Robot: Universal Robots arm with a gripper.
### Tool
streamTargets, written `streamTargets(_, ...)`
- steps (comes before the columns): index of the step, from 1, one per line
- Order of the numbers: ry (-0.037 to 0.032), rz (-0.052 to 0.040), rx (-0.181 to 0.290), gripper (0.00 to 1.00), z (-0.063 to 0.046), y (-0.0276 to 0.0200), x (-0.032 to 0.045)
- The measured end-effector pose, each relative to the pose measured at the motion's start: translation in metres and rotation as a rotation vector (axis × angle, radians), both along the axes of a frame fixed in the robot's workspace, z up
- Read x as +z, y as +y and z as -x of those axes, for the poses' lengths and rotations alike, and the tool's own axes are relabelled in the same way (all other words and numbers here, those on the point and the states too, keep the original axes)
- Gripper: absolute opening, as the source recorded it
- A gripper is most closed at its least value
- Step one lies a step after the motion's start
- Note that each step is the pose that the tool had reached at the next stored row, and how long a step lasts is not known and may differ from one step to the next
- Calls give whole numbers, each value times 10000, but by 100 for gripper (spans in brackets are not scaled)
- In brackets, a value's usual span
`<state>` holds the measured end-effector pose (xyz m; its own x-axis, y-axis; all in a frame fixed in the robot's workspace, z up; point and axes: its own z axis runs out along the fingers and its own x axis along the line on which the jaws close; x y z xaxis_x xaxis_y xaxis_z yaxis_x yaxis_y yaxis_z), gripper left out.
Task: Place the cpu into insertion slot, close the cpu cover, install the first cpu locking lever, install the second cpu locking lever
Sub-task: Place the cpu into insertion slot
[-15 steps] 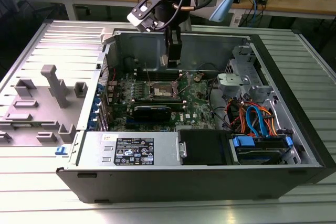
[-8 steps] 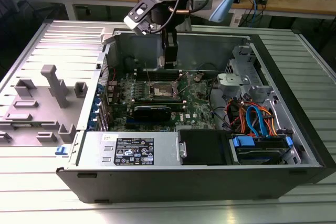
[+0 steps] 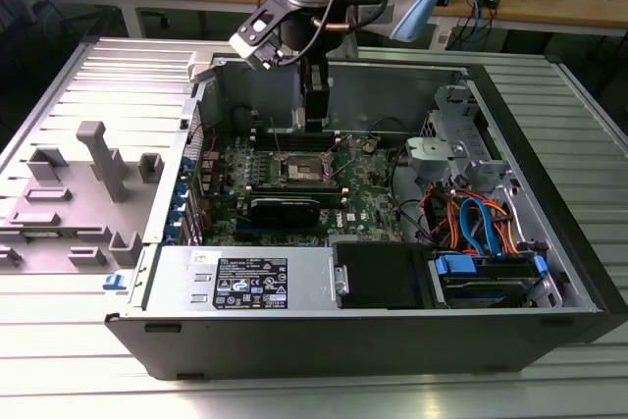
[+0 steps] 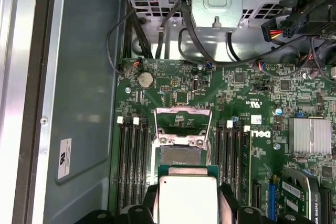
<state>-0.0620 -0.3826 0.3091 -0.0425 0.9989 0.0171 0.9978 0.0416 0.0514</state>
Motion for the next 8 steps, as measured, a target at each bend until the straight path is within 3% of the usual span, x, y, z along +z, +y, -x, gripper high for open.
streamTargets(8,-1,-1,0,55,0,0,-31)
